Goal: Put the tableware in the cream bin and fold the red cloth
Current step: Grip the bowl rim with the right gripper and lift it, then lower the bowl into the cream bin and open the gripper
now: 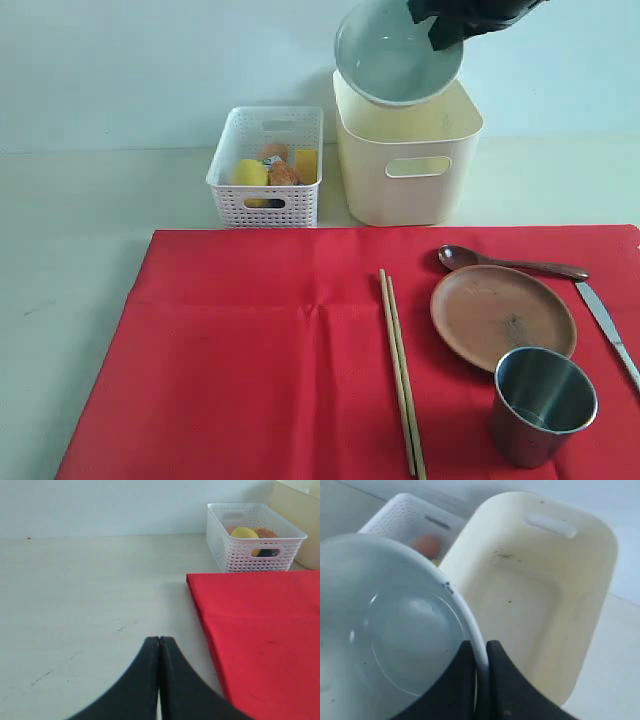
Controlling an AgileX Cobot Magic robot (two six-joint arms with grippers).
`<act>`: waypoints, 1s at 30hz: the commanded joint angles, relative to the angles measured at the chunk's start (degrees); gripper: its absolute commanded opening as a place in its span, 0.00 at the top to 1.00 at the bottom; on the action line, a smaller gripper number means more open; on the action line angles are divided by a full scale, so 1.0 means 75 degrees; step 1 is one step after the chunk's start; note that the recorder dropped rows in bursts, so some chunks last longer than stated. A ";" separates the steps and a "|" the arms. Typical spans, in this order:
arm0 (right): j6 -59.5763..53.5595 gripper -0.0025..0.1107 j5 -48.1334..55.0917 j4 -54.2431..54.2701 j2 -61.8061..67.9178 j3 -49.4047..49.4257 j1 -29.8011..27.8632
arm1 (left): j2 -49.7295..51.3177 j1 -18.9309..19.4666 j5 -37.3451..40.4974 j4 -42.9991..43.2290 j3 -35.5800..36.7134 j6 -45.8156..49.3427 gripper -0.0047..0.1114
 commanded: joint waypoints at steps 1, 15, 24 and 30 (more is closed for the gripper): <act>0.0415 0.98 0.0065 -0.1057 0.0994 -0.1218 -0.0226 | -0.0032 0.0032 -0.0028 -0.0047 0.0023 0.0000 0.96; 0.0506 0.98 -0.0189 -0.2260 0.3718 -0.4081 -0.0212 | -0.0032 0.0032 -0.0028 -0.0047 0.0023 0.0000 0.96; -0.0313 0.98 -0.0226 -0.2228 0.4282 -0.4135 -0.0174 | -0.0032 0.0032 -0.0028 -0.0047 0.0023 0.0000 0.96; -0.0313 0.97 -0.0177 -0.2228 0.4359 -0.4135 -0.0174 | -0.0032 0.0032 -0.0028 -0.0047 0.0023 0.0000 0.96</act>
